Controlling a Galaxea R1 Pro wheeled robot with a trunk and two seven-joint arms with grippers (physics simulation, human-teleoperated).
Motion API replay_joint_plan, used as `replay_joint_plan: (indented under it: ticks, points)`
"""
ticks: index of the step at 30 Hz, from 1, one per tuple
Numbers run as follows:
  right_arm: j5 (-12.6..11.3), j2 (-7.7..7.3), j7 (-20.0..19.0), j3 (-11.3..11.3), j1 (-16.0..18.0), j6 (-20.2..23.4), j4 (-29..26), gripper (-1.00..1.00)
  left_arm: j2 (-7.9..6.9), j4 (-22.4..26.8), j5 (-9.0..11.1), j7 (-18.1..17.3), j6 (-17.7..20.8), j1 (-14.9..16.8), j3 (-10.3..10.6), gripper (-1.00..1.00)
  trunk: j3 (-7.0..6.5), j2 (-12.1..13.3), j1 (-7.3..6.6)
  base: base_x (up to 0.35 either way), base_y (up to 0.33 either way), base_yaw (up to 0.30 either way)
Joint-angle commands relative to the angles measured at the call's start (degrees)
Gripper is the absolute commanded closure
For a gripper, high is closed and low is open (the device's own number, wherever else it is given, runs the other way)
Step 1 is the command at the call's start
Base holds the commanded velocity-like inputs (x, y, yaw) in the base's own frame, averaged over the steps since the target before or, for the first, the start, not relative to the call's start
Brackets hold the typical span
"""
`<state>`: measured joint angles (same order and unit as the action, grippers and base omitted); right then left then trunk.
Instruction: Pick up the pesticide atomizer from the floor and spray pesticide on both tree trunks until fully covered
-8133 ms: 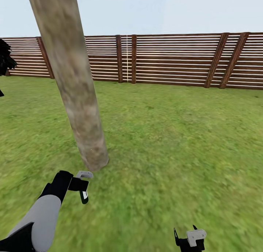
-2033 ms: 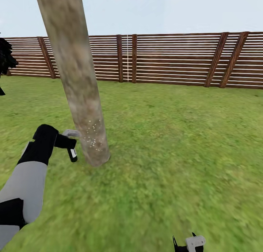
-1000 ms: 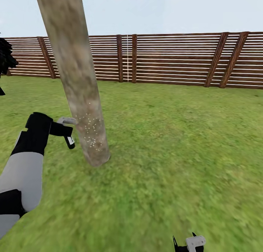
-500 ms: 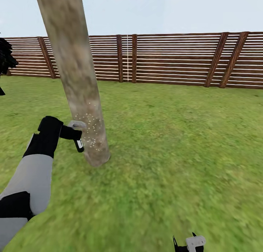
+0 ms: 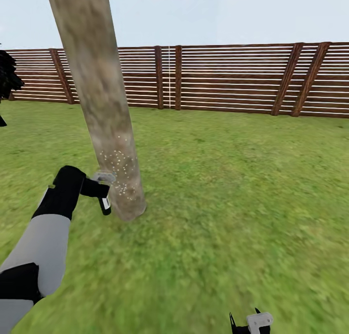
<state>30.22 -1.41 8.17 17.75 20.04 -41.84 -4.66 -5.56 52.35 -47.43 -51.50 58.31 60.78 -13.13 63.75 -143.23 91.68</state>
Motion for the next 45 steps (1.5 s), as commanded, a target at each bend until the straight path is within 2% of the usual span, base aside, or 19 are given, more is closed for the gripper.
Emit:
replay_joint_plan:
  ticks: [1,9,10,12,14,15,20,25,29,30,31,33,34,36,39,42,44,45]
  points:
    - [0.00,0.00,0.00,0.00,0.00,0.00,0.00,-1.00,-0.12,0.02,0.20,-0.01,0.01,-0.51,-0.07,1.00,-0.01,0.00,-0.01,0.056,0.006,0.000]
    - [0.01,0.00,0.00,0.00,0.00,0.00,0.00,-1.00,-0.41,0.15,-0.20,0.07,-0.02,-1.01,-0.26,1.00,-0.01,0.00,-0.01,0.134,0.072,0.000]
    - [0.00,0.00,0.00,0.00,0.00,0.00,0.00,-1.00,-0.77,0.19,-0.26,0.08,-0.03,-1.01,-0.31,1.00,-0.01,0.00,-0.01,0.005,0.003,0.000]
    - [-0.01,0.00,0.00,0.00,0.00,0.00,0.00,-1.00,-3.00,0.14,-0.18,0.08,0.03,-1.01,-0.32,1.00,-0.01,0.00,-0.01,0.001,0.001,0.000]
    - [-0.01,0.00,0.00,0.00,0.00,0.00,0.00,-1.00,-4.27,0.07,-0.09,0.08,0.05,-1.01,-0.31,1.00,-0.01,0.00,-0.01,0.000,0.000,0.000]
    - [-0.02,0.00,0.00,0.00,0.00,0.00,0.00,-1.00,-4.42,0.04,0.01,0.08,-0.02,-1.12,-0.07,1.00,-0.01,0.00,-0.01,0.000,0.000,0.000]
    - [0.01,-0.10,0.00,0.00,0.00,0.00,0.03,-1.00,-3.00,0.12,-0.14,0.08,0.03,-2.54,0.12,1.00,-0.01,0.00,-0.01,0.116,0.000,0.000]
    - [0.02,-0.25,0.00,0.00,0.00,0.00,0.09,-1.00,-2.90,0.12,-0.28,0.08,-0.05,-2.59,0.12,1.00,-0.01,0.00,-0.01,0.231,0.000,0.000]
    - [0.02,-0.26,0.00,0.00,0.00,0.00,0.09,-1.00,-3.89,0.58,-0.38,0.08,-0.10,-2.59,-0.17,1.00,-0.01,0.00,-0.01,0.012,0.000,0.000]
    - [0.01,-0.26,0.00,0.00,0.00,0.00,0.09,-1.00,-5.02,0.63,-0.34,0.08,-0.04,-2.59,-0.31,1.00,-0.01,0.00,-0.01,0.001,0.000,0.000]
    - [0.01,-0.26,0.00,0.00,0.00,0.00,0.09,-1.00,-5.33,0.64,-0.32,0.08,-0.04,-2.59,-0.17,1.00,-0.01,0.00,-0.01,0.000,0.000,0.000]
    - [0.04,-0.26,0.00,0.00,0.00,0.00,0.09,-1.00,-5.11,0.28,-0.13,0.08,-0.17,-3.09,0.04,1.00,-0.01,0.00,-0.01,0.000,0.000,0.000]
    - [0.04,-0.26,0.00,0.00,0.00,0.00,0.09,-1.00,-4.45,0.15,-0.05,0.08,-0.26,-4.36,0.11,1.00,-0.01,0.00,-0.01,0.000,0.000,0.000]
    - [0.03,-0.25,0.00,0.00,0.00,0.00,0.09,-1.00,-1.86,0.13,-0.16,0.19,-0.57,-6.54,0.12,1.00,-0.01,0.00,-0.01,0.000,0.000,0.000]
    - [0.01,-0.26,0.00,0.00,0.00,0.00,0.09,-1.00,-1.24,0.12,0.21,0.10,-0.64,-8.03,0.05,1.00,-0.01,0.00,-0.01,0.000,0.000,0.000]
    - [0.03,-0.26,0.00,-0.03,0.00,0.00,0.09,-1.00,-1.98,0.38,0.25,0.03,-0.51,-8.36,-0.70,1.00,-0.01,0.00,-0.01,0.000,0.000,0.000]
    - [0.03,-0.25,0.00,-0.01,0.00,0.00,0.09,-1.00,-3.34,0.61,0.25,0.05,-0.50,-8.31,-1.66,1.00,-0.01,0.00,-0.01,0.000,0.000,0.000]
    - [0.02,-0.26,0.00,-0.01,0.00,0.00,0.09,-1.00,-5.21,0.91,0.61,-0.05,-0.47,-8.28,-2.93,1.00,-0.01,0.00,-0.01,0.000,0.000,0.000]
